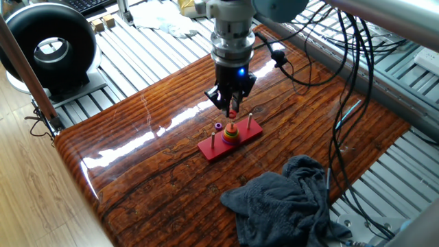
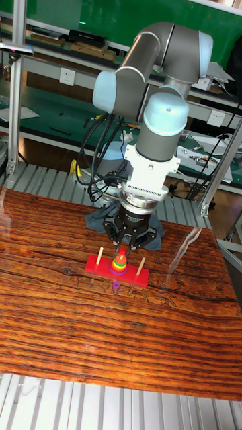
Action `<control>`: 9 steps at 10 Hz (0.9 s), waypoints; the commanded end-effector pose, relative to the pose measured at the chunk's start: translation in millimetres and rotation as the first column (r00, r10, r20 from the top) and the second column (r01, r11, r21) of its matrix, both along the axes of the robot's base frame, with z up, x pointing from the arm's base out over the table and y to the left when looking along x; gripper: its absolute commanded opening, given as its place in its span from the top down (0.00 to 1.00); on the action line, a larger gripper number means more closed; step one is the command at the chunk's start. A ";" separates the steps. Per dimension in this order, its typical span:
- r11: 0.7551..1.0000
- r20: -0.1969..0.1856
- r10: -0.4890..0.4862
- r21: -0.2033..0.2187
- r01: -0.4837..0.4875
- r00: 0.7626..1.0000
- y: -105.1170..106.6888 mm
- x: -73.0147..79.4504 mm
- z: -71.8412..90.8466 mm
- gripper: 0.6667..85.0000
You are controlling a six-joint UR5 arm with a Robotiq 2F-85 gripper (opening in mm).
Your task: Take out one Hanoi block and throw it aside
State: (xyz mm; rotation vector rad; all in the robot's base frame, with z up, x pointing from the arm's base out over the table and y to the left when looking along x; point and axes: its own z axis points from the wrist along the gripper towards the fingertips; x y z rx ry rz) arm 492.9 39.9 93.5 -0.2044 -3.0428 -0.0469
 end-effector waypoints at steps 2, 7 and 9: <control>1.000 0.028 0.009 0.008 -0.009 1.000 -5.2 34.3 -6.9 0.79; 1.000 0.073 0.002 -0.004 -0.002 0.997 -6.2 54.8 -21.0 0.81; 1.000 0.093 0.002 0.004 -0.003 0.996 -3.7 61.0 -22.8 0.82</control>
